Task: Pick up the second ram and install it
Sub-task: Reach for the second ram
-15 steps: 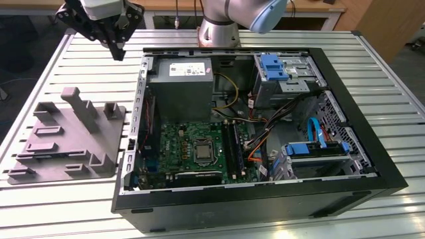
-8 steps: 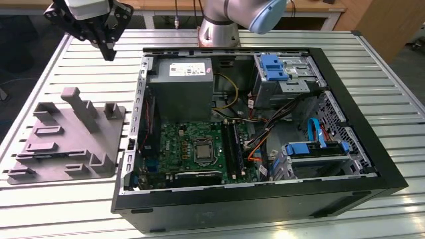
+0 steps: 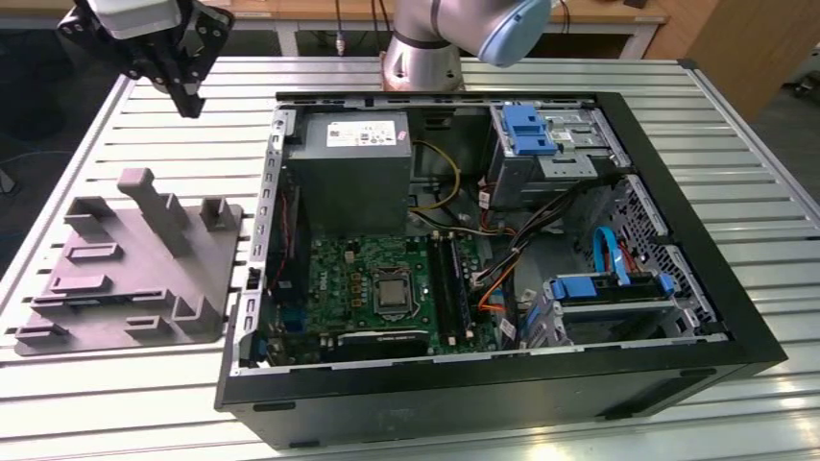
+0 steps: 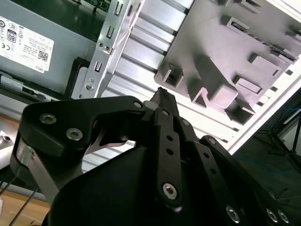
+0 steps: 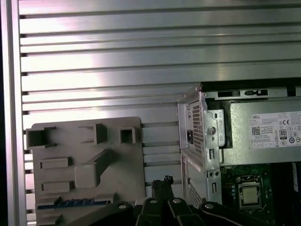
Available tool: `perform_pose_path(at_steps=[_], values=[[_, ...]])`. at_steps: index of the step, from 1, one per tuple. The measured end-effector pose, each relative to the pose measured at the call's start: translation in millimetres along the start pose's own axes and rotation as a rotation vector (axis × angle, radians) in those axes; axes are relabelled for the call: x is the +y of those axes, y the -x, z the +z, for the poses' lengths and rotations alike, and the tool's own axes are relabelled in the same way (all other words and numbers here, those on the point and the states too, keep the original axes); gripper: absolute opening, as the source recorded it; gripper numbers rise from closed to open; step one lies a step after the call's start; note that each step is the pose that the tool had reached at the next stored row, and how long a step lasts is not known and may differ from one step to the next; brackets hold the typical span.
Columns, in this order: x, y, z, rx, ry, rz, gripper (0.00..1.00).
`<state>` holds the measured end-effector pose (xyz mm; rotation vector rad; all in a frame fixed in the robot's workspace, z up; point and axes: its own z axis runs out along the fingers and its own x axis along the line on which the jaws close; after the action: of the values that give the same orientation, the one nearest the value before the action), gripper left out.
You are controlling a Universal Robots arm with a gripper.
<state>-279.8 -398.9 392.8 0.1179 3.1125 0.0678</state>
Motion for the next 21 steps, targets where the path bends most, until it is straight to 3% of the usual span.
perform_pose_path(at_steps=[21], values=[[-3.6, -46.8, -0.9, -0.0001, 0.0001, 0.000, 0.10]])
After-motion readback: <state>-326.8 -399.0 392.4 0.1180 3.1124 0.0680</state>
